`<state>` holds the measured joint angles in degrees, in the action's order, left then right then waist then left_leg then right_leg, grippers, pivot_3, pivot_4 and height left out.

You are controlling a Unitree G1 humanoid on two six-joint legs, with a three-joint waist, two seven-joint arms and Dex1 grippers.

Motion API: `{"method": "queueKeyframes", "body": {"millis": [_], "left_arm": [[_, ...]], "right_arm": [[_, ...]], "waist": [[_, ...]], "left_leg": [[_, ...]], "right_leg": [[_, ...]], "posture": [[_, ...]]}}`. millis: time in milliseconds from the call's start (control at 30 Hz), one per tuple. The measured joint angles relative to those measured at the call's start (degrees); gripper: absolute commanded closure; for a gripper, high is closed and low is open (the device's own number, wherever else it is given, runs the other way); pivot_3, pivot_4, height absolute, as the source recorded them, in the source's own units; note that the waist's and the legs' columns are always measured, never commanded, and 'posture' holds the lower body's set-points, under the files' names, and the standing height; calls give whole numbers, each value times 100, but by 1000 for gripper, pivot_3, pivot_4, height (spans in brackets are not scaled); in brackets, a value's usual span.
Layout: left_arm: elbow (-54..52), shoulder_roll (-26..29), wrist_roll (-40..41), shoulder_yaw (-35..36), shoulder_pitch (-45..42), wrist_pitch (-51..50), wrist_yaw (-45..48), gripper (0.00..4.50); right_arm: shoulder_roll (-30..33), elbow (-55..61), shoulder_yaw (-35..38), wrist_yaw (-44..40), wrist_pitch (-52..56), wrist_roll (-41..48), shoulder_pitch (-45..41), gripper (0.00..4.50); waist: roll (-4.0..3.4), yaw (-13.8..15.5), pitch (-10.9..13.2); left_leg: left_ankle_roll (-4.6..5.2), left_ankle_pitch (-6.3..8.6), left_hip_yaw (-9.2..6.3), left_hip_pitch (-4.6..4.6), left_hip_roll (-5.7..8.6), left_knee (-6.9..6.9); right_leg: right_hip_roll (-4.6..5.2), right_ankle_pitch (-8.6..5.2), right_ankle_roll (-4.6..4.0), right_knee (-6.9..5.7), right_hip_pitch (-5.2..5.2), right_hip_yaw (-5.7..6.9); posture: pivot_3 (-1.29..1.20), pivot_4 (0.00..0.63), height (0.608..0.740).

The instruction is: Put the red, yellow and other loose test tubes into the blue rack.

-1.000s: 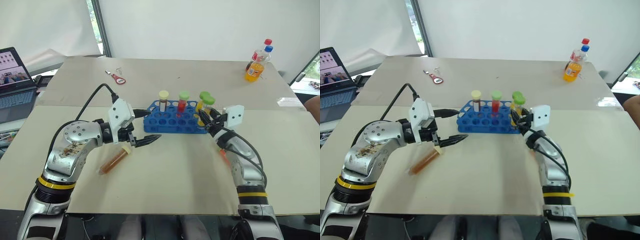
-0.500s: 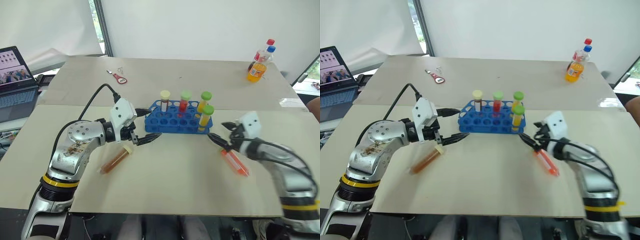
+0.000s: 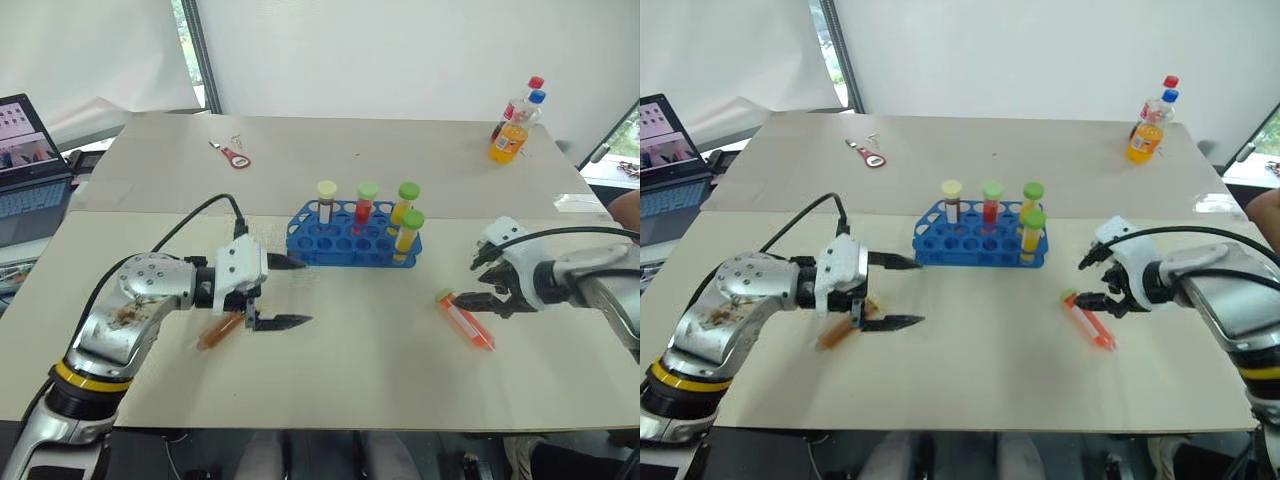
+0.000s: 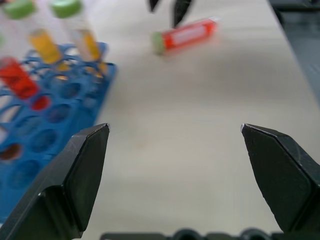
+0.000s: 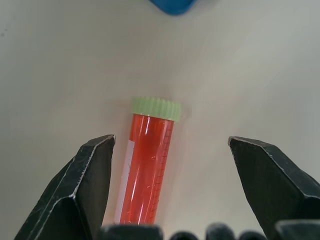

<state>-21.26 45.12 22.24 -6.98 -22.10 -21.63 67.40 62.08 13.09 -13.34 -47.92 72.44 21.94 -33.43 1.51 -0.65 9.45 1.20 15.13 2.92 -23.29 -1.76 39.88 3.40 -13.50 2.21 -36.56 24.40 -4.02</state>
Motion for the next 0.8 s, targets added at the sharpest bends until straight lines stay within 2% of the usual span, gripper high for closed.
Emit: {"method": "queueKeyframes", "body": {"millis": [100, 200, 400, 433, 667, 733, 800], "left_arm": [[-117, 30, -35, -80, 72, 49, 73, 0], [-178, 17, -77, -94, 108, 71, 30, 0], [-258, -29, -177, -113, 204, 136, -97, 0], [-258, -29, -178, -111, 218, 139, -112, 0], [-148, 42, -231, -9, 390, 241, -176, 0], [-55, 48, -172, 169, 505, 159, -247, 0], [57, 51, -146, 399, 553, 134, -344, 0]], "right_arm": [[-4, -160, -518, -76, 19, -101, -17, 471], [-5, -332, -846, -157, -16, -214, -120, 1268], [-5, -430, -954, -339, -113, -347, -226, 3338], [-5, -424, -961, -374, -120, -353, -226, 3494], [-11, -143, -826, -641, -255, -206, -127, 3497], [-156, 119, -465, -695, -256, 56, -124, 3497], [-732, 488, 236, -535, -316, 343, -112, 3497]], "waist": [[0, 30, 0], [0, 9, 0], [0, -5, 0], [0, -5, 0], [0, -5, 0], [0, -17, 0], [2, -49, 1]], "left_leg": [[0, 0, 1, -5, 2, 3], [0, 0, 2, -2, 1, 4], [0, 0, 0, -1, -2, 2], [0, 0, 0, -2, -2, 3], [0, 0, -1, -3, -2, 2], [1, 0, -9, -3, -7, 2], [1, 0, -33, 0, -12, 2]], "right_leg": [[1, 0, 0, 0, 1, 1], [1, 0, 1, -2, 1, 0], [-3, 0, 0, -3, 2, 1], [-2, 0, 0, -3, 2, 1], [-2, 0, 0, -6, 6, 1], [-3, 0, 0, -9, 9, 0], [-10, 1, -1, -13, 8, 0]], "posture": [[0, 150, 733], [0, 150, 733], [0, 150, 733], [0, 150, 733], [0, 150, 733], [0, 150, 733], [0, 150, 733]]}}
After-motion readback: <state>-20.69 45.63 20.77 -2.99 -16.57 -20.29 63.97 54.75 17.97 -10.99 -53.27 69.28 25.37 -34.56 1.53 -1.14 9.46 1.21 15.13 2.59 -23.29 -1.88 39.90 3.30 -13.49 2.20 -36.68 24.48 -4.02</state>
